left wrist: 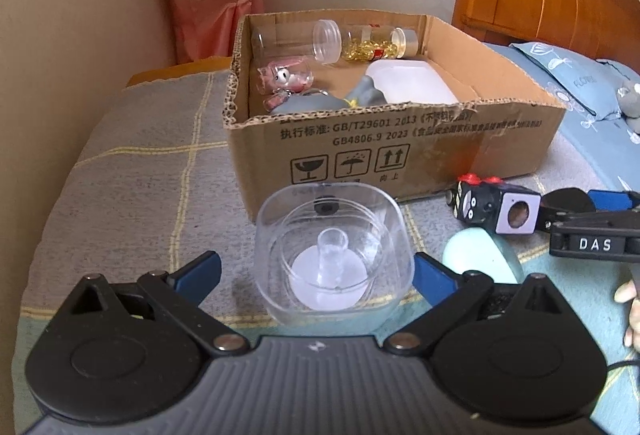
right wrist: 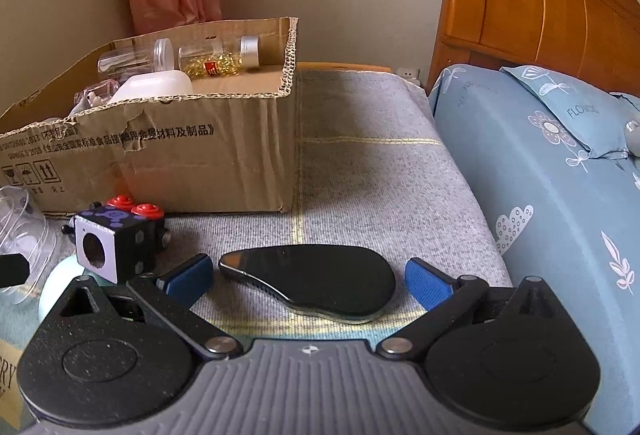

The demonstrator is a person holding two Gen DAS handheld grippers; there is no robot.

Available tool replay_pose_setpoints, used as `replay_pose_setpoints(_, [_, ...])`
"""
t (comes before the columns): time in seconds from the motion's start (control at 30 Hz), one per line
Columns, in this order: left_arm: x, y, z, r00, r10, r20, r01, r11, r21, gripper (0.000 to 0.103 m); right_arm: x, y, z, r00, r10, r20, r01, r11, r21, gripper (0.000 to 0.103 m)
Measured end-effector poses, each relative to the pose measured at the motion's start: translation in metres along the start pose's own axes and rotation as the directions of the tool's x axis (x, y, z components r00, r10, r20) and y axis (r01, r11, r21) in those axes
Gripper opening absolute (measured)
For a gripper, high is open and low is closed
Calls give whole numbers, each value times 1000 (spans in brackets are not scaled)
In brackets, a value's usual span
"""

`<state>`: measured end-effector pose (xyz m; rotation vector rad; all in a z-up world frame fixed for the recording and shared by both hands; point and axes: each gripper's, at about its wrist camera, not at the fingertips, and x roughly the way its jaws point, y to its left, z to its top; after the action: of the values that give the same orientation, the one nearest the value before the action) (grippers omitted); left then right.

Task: Organize rigid objects
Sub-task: 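Grasp the clear cup with the left tool while the right tool grasps the black oval case, then carry the cup into the box and open the left tool while the right tool releases the case inside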

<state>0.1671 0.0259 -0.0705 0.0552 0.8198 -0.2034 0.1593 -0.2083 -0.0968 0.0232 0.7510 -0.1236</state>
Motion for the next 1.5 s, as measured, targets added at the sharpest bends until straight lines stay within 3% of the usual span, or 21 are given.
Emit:
replay_pose_setpoints(0.13, [1, 0, 2, 1000, -11, -1, 11, 1000, -11, 96, 0, 1, 1, 1000, -4, -6, 4, 1000, 0, 103])
replay_pose_setpoints(0.37, [1, 3, 6, 999, -50, -5, 50, 999, -13, 76, -4, 2, 3, 1000, 15, -12, -15, 1000, -20, 92])
replay_pose_setpoints(0.63, [-3, 3, 10, 998, -52, -29, 53, 997, 48, 76, -11, -2, 3, 998, 51, -33, -53, 996, -75, 92])
replay_pose_setpoints(1.03, [-47, 0, 27, 995, -93, -36, 97, 984, 151, 76, -54, -10, 18, 980, 199, -27, -200, 958, -206, 92])
replay_pose_setpoints(1.5, [-67, -20, 95, 992, -125, -12, 123, 956, 266, 76, -83, -9, 69, 948, 319, 9, -299, 896, -328, 92])
